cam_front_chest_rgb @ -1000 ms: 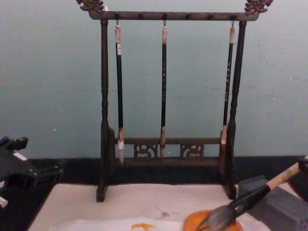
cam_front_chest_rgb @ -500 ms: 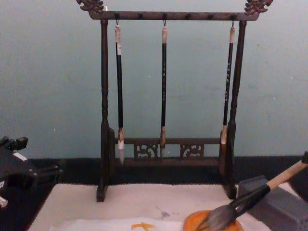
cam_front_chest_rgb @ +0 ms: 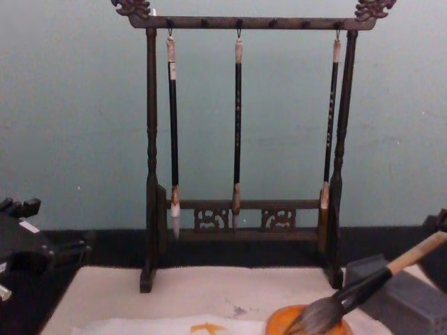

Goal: Pick up the brush from the inkstone, write on the paper, then place the brush back to its original position.

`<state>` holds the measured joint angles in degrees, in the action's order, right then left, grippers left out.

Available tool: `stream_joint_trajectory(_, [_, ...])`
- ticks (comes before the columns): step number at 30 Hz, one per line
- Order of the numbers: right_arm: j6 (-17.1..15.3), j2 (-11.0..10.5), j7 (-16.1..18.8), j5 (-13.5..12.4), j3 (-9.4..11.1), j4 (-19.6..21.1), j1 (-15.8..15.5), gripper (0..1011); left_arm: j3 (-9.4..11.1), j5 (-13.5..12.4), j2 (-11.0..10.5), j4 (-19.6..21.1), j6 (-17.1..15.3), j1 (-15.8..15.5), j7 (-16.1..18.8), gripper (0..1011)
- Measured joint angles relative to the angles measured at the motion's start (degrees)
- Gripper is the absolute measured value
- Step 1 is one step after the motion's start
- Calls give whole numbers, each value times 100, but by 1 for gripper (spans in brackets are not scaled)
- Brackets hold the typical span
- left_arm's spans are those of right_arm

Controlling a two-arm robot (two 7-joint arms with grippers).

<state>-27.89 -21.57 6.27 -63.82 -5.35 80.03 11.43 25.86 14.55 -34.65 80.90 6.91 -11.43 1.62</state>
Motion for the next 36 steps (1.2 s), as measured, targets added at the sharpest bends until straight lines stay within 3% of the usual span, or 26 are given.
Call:
stream_joint_trajectory(13, [287,341,-39,-333,-121,-707,447,1000,0,0,0,0,0,0,0,1010])
stream_joint_trajectory(27, [469,467,23,-507,-325,-1297,826,1000,0,0,0,0,0,0,0,1009])
stream_joint_trajectory(36, [552,445,48,-568,-418,-1340,860,1000,0,0,0,0,0,0,0,1010])
